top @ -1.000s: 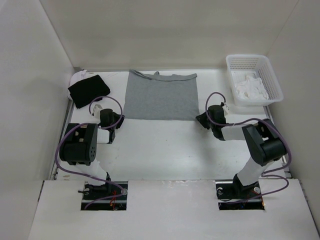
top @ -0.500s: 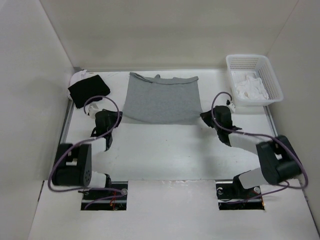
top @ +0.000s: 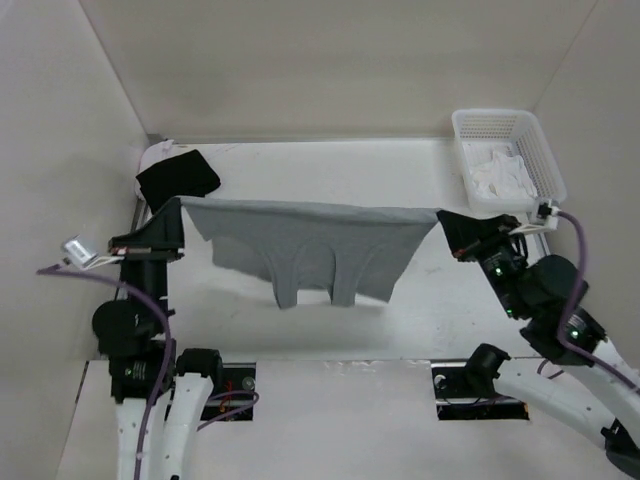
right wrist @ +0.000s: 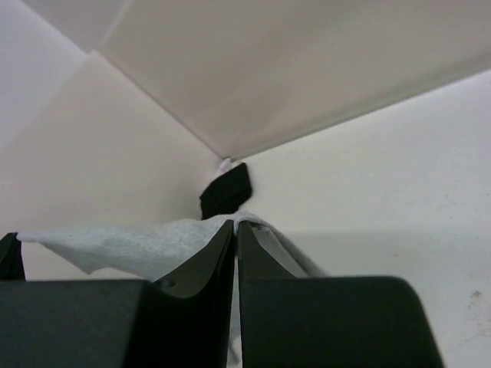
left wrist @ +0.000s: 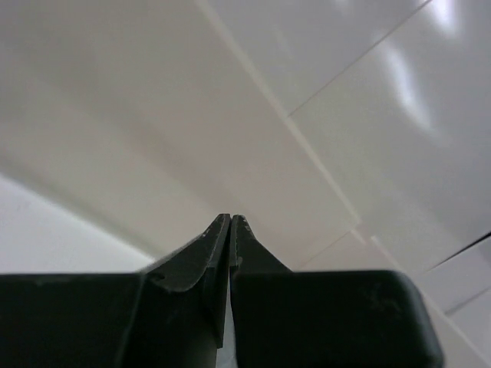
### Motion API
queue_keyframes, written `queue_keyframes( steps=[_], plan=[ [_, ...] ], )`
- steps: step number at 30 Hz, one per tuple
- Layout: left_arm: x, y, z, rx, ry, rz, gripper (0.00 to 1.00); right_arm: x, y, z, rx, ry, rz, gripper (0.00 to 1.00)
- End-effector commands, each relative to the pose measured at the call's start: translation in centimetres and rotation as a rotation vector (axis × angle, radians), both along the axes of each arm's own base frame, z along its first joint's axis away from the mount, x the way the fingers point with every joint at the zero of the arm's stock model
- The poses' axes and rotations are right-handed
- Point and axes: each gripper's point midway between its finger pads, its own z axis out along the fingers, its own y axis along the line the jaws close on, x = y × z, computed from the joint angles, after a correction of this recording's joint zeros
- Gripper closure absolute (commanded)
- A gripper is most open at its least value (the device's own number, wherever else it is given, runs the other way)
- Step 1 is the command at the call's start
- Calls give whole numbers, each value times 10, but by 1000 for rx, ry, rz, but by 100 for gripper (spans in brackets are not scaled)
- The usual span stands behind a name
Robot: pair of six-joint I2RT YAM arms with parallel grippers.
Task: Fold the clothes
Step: Fold the tank top
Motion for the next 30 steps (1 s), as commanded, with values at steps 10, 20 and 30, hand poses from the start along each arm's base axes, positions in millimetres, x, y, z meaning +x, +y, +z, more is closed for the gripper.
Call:
queue_keyframes(
  steps=[10,20,30],
  plan=[
    [26,2,-54,49,218,21,100,3,37,5,-190,37,57,91],
    [183,-4,-210,9,565,25,100,197,61,-151,-138,390,76,93],
    [327,12,-261,45,722,59,100,337,36,-180,-112,482,29,93]
  ],
)
